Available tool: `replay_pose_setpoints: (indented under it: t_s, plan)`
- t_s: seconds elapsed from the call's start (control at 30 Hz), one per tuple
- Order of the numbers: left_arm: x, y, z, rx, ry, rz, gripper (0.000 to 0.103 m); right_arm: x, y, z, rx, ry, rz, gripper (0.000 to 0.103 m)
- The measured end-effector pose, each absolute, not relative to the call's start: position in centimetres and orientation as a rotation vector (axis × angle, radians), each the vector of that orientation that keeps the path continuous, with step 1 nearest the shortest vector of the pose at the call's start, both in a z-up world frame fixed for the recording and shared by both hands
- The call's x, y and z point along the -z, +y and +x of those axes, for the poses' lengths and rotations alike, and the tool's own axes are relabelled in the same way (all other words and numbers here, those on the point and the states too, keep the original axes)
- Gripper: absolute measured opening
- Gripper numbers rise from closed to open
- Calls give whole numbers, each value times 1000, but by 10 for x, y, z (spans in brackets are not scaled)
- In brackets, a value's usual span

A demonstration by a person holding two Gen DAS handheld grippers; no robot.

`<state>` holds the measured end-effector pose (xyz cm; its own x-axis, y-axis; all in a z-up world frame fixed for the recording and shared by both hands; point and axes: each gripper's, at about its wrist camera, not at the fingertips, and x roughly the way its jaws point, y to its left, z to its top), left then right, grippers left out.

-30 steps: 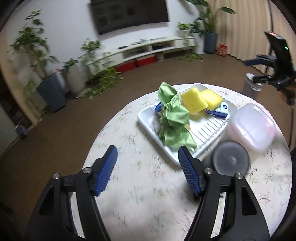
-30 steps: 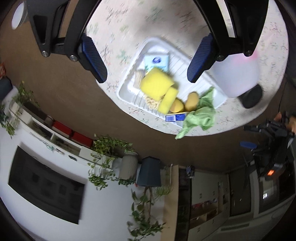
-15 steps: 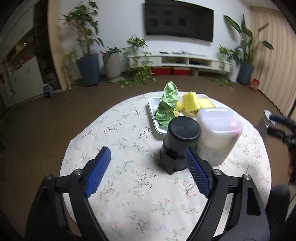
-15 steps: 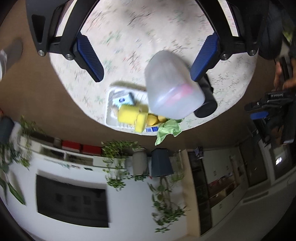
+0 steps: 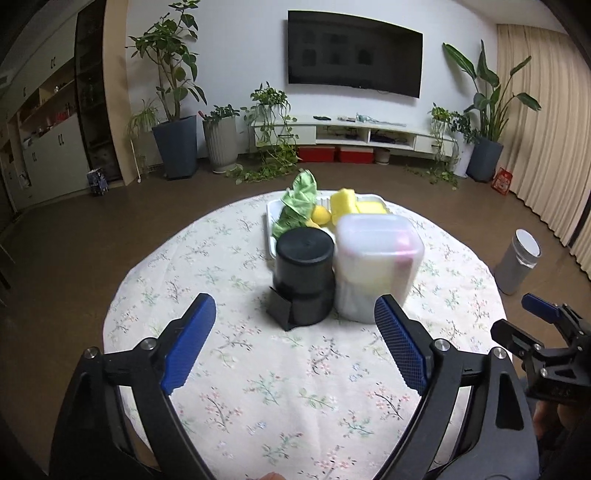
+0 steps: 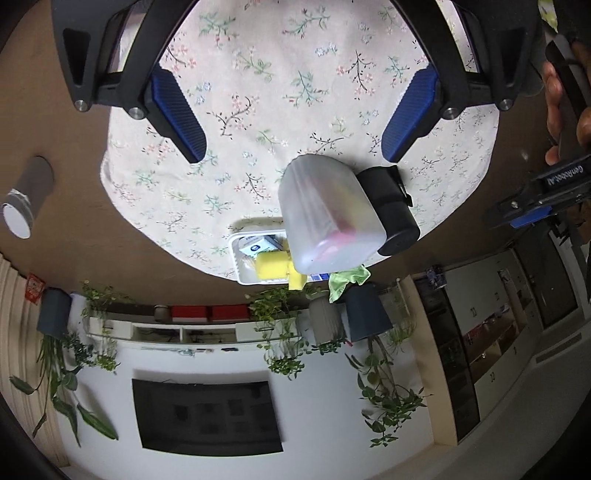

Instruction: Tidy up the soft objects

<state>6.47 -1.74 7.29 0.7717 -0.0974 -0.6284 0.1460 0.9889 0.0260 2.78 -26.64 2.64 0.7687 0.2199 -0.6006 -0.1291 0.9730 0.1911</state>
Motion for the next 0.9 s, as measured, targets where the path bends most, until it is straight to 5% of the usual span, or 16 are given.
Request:
replay_pose_setpoints:
  t_s: [0.9]
  plan:
    - [-45, -21, 61, 59, 708, 38, 89, -37, -230, 18, -106, 644, 46, 103]
